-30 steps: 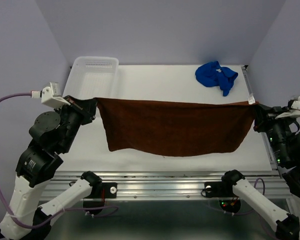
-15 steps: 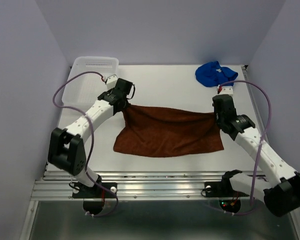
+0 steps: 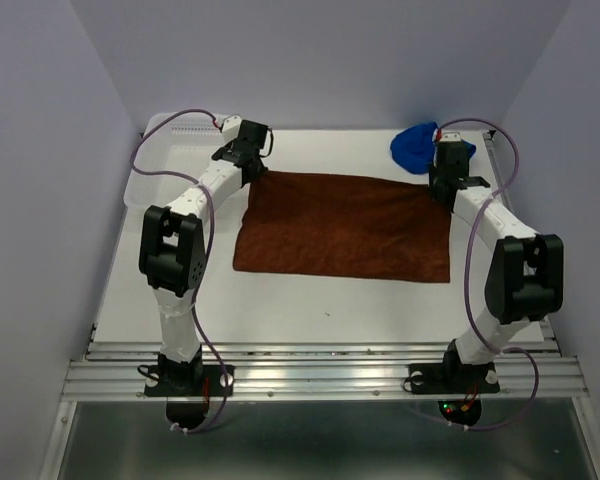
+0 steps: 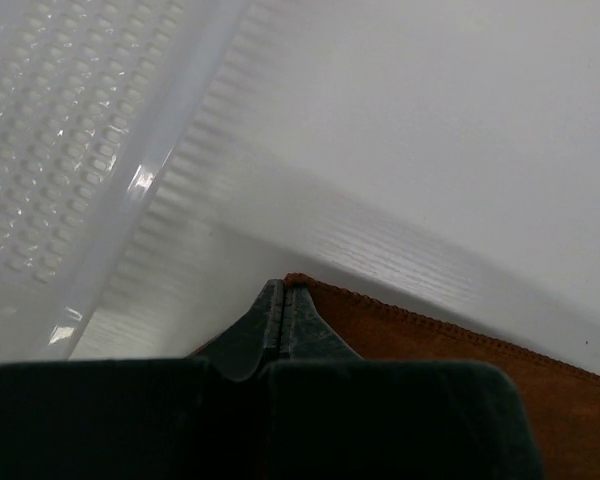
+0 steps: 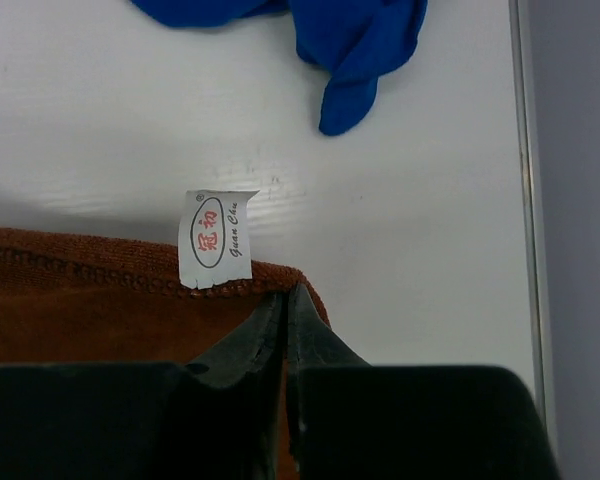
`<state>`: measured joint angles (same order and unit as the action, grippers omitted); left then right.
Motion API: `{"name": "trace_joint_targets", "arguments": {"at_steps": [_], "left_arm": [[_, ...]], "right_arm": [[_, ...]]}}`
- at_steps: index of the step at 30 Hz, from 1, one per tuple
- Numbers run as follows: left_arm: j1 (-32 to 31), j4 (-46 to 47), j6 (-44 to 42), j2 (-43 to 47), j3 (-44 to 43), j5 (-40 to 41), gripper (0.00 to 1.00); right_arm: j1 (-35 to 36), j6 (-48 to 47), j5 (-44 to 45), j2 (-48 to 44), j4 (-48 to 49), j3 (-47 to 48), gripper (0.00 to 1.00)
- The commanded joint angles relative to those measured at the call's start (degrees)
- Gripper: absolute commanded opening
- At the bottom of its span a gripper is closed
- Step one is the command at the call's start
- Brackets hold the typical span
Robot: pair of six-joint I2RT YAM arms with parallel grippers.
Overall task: Roll the towels
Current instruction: Flatten the towel, then fold the towel
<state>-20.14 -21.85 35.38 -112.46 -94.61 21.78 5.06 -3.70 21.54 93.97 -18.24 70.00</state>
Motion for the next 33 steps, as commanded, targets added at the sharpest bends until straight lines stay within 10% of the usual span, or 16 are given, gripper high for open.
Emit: {"name": "trace_joint_targets", "arguments": {"at_steps": [1,14,33], "left_arm": [[1.2,0.9,-3.5,-2.8,-5.0,-0.2,0.0],[1.5,2.7,-8.5,-3.8,-5.3,-0.9,0.0],[-0.9,9.5,-16.3,13.3,18.1,-2.7,0.0]], "right_arm": [[-3.1,-6.6,-4.4,3.0,7.5,5.6,0.01],[-6.3,-22.7,-20.0,4.7,8.1,6.7,0.02],[-10.0,-32.4,-28.0,-8.5,6.5,-8.9,0.02]]}}
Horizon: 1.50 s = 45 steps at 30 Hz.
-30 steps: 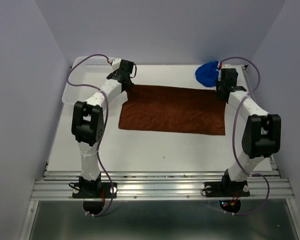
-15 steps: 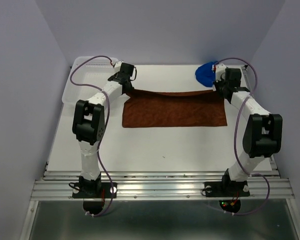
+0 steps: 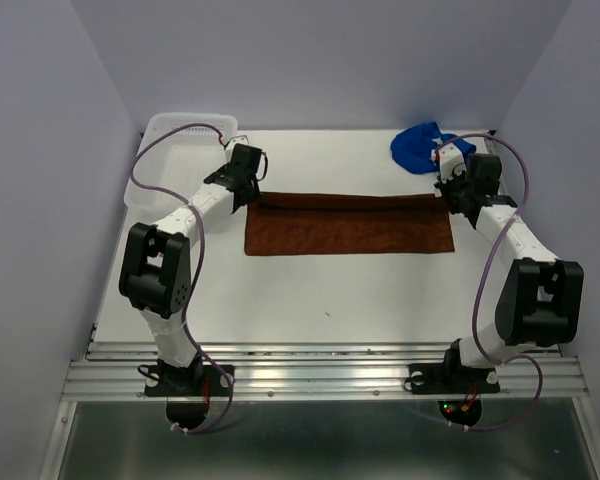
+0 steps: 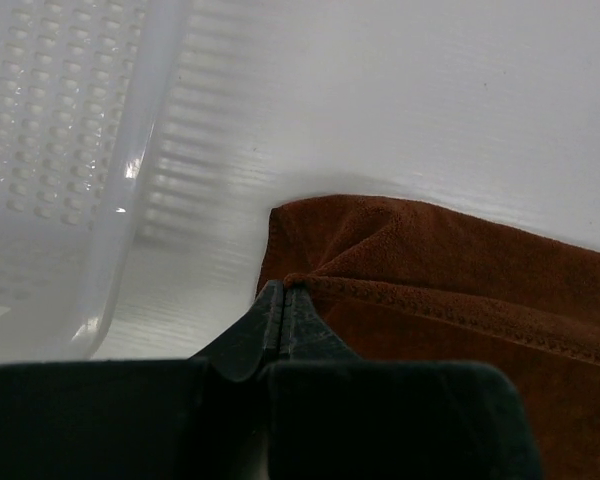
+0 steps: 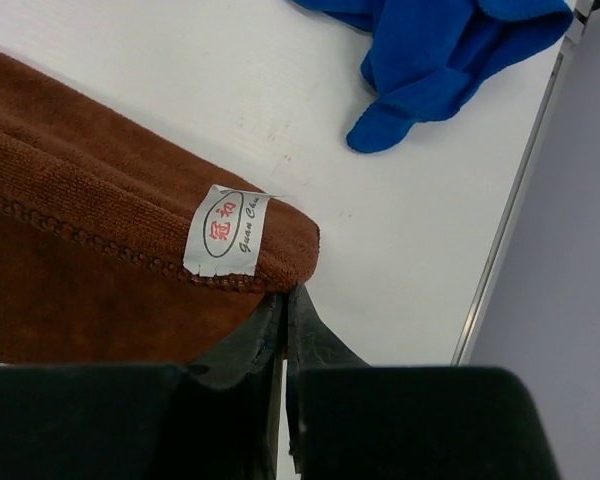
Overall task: Roll the towels
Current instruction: Fold the towel
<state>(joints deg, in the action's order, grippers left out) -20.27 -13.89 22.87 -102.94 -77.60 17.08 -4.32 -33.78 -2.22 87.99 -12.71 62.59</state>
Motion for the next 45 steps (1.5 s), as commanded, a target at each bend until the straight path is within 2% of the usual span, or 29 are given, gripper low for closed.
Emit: {"name": "trace_joint_targets", "arguments": {"at_steps": [1,9,15,20,28,45], "left_arm": [[-1.1,0.8,-5.5,4.1,1.1,2.3,0.0],[-4.1,-3.3,-13.1,3.5,0.1,5.9,0.0],[-5.3,-6.4,-14.1,3.2,-0.2,8.5,0.0],[-5.7,-10.2,-13.8,3.4,-0.4,9.1,0.0],[-6.4,-11.0,-12.7,3.9,1.7,6.8,0.0],[-6.6,-9.9,-7.0,1.8,8.2,4.4,0.0]], "right_arm": [[-1.1,-2.2,-4.8,-2.6,0.4,-1.7,0.02],[-2.3,-1.9,-4.8,-2.3,-0.3,-3.5,0.02],[-4.1,-2.5,-6.7,-2.7,-1.9,-4.4,0.01],[-4.1,-2.4,-7.7,-3.1,-3.4,-4.8,0.01],[-4.1,-2.3,-10.9,-3.1,-4.1,-7.0,0.01],[-4.1,-2.3,-5.3,0.8,-6.4,-6.7,0.02]]}}
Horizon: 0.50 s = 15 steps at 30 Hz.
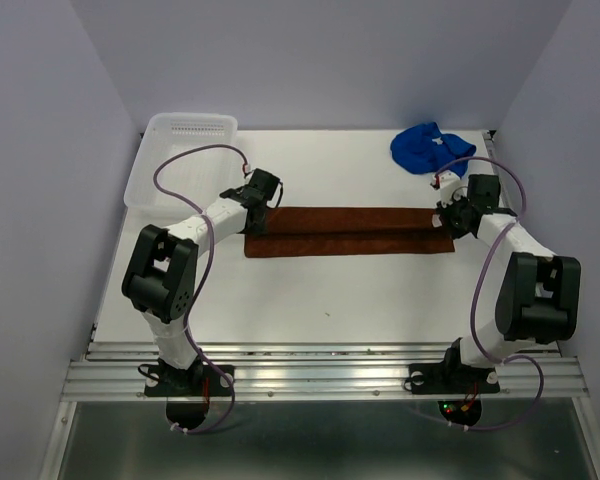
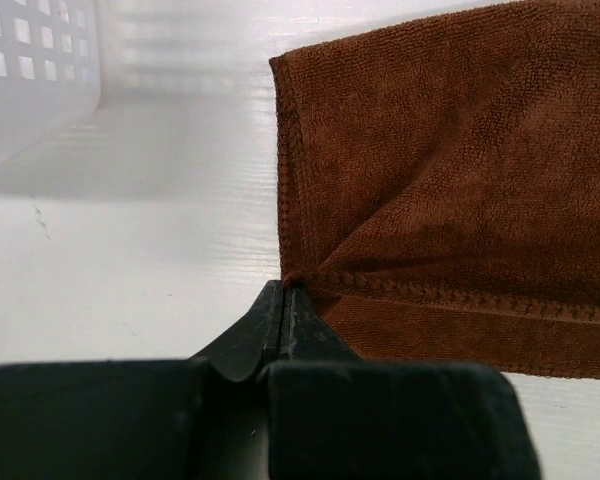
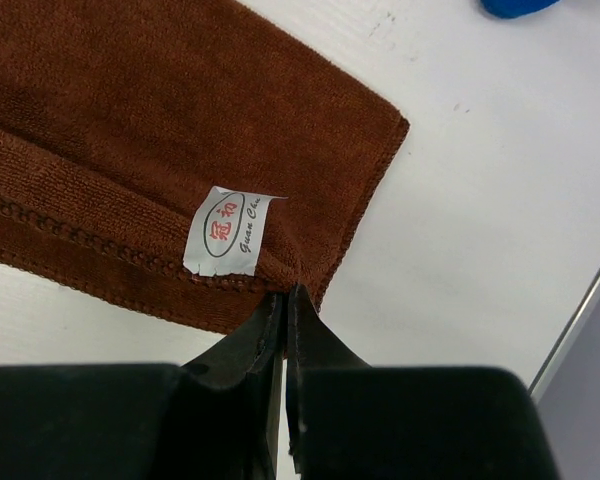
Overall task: Roll the towels
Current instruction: Fold the towel
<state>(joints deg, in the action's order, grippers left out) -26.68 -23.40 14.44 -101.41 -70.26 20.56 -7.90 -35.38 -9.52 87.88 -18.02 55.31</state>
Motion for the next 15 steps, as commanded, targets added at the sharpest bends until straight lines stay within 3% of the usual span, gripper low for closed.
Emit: {"name": "trace_joint_targets", "arguments": {"at_steps": [1,11,15], "left_arm": [[-0.3,-0.6,1.6,0.3,0.9,1.1,0.0],[-0.2,-2.3,3.8,-0.5,2.3,-0.7,0.02],[-0.2,-3.4,5.3,0.9,3.2,-1.6,0.36]], "right_arm": [[-0.5,-0.3,2.0,1.0,-1.2,0.6,0.02],[-0.5,1.4,2.5,2.2,-2.5,0.3,0.1],[-0.5,1.7,3.6,1.6,-2.8,0.2,0.24]]}}
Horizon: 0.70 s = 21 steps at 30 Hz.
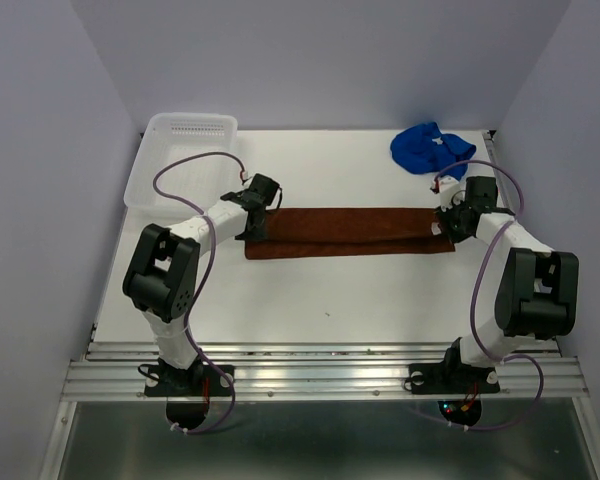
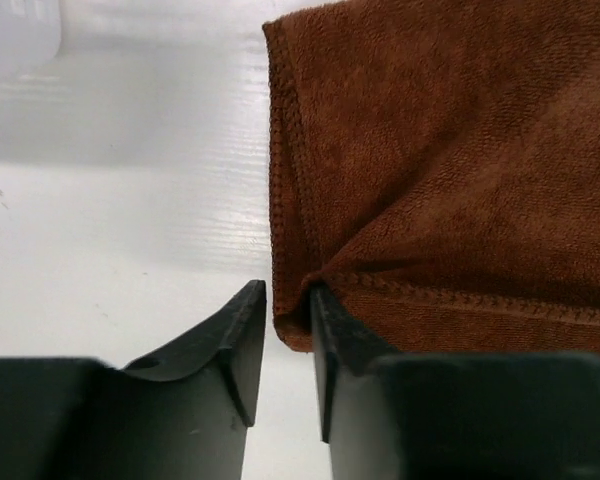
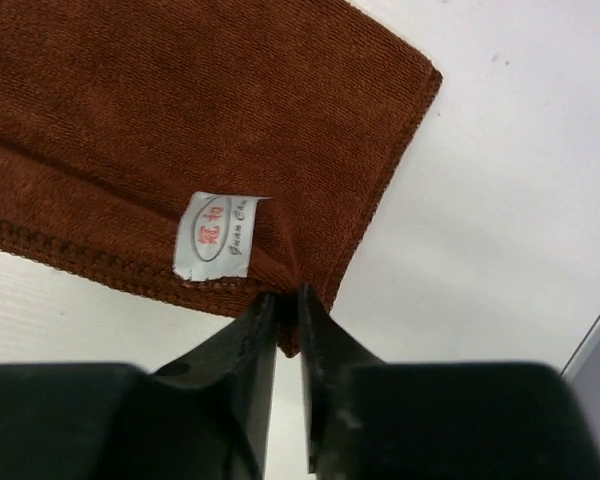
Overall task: Roll the towels
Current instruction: Fold the towel
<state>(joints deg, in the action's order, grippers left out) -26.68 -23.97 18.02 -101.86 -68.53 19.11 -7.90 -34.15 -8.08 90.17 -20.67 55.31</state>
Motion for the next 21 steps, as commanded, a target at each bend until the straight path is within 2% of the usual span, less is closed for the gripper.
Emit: {"name": "trace_joint_targets", "arguments": {"at_steps": [1,2,3,5,6,7,8,9,11,12,14,15,16,17,21], "left_arm": [[-0.2,-3.0,1.8,1.7,1.6,-0.1,0.41],[-0.2,-3.3,1.8,2.0,1.6,-0.1,0.41],[-0.2,-3.8,2.0,2.6,1.6,-0.1,0.46],[-0.3,-5.0,2.2,3.0,1.4,-0.6,0.53],[-0.3,-5.4,2.5,3.2,1.3,-0.8,0.57],[-0.2,-5.7,2.6,3.8,1.3,-1.4,0.58],[-0.2,-6.4,2.5,4.2,1.6,-1.7,0.6],[-0.2,-7.1,2.7,5.1,1.7,-1.9,0.61],[-0.2,-8.4,3.0,6.5,1.9,-1.7,0.61],[-0.3,-10.2,3.3,8.4,1.9,-1.5,0.68],[-0.3,-11.2,3.3,10.9,2.3,-2.3,0.73],[-0.3,-12.3,3.4,13.2,2.1,-2.6,0.8],[-0.3,-12.7,3.4,14.4,1.7,-3.4,0.92],[-0.3,-13.2,3.5,16.2,0.8,-3.8,0.99],[-0.3,-14.2,3.9,17.9,-2.8,-5.1,0.99]], "right_arm": [[-0.5,0.6,2.6,-0.8,-0.2,0.1,0.3],[-0.5,0.7,3.0,-1.0,-0.3,0.1,0.3],[-0.5,0.8,3.8,-1.0,-0.6,0.1,0.36],[-0.5,0.8,5.1,-1.8,-1.2,-0.2,0.38],[-0.5,0.8,5.3,-2.4,-1.5,-0.4,0.45],[-0.5,1.3,5.4,-3.3,-1.7,-0.6,0.6],[-0.5,1.5,5.4,-3.9,-1.8,-0.6,0.62],[-0.5,1.7,6.0,-4.4,-2.4,-0.5,0.7],[-0.5,2.2,7.2,-5.6,-2.4,-0.3,0.75],[-0.5,2.2,7.8,-6.8,-3.0,-0.1,0.76],[-0.5,2.7,7.8,-8.3,-3.7,0.2,0.82],[-0.5,2.7,7.1,-10.1,-5.1,0.7,0.91],[-0.5,2.7,6.4,-11.0,-5.7,0.9,1.0],[-0.5,2.8,5.4,-13.0,-6.6,1.6,1.0],[-0.5,4.7,1.9,-18.2,-6.7,3.8,1.0]]}}
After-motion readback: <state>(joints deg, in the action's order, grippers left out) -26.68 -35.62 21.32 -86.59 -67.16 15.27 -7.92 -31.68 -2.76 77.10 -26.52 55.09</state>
